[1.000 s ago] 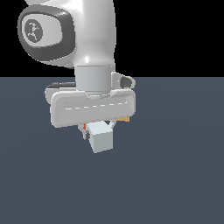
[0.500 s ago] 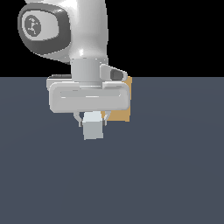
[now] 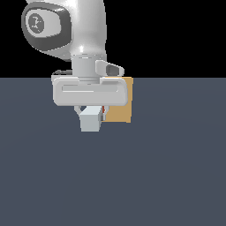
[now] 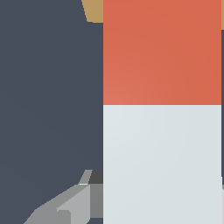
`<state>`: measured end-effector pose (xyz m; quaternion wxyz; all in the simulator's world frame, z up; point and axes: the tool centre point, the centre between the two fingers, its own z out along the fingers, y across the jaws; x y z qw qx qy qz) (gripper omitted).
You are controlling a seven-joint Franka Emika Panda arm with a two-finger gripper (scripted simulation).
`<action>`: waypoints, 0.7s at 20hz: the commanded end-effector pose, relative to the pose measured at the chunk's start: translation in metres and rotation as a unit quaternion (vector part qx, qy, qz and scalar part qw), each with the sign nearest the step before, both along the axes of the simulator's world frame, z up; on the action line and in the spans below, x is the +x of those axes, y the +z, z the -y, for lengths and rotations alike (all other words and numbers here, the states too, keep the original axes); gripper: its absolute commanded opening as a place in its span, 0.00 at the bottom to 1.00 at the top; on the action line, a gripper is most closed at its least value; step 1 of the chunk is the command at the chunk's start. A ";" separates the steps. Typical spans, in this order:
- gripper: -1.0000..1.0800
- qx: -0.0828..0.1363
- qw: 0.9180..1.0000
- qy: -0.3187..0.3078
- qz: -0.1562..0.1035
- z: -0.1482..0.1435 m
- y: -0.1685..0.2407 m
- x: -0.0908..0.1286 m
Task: Insert the peg into the horizontal hole in a box.
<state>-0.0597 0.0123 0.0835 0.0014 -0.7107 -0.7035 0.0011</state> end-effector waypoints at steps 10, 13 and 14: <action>0.00 0.000 1.000 -0.030 0.002 -0.009 0.006 0.001; 0.00 0.000 1.000 -0.030 0.000 -0.008 0.004 -0.001; 0.00 0.000 1.000 -0.030 0.002 -0.009 0.006 0.001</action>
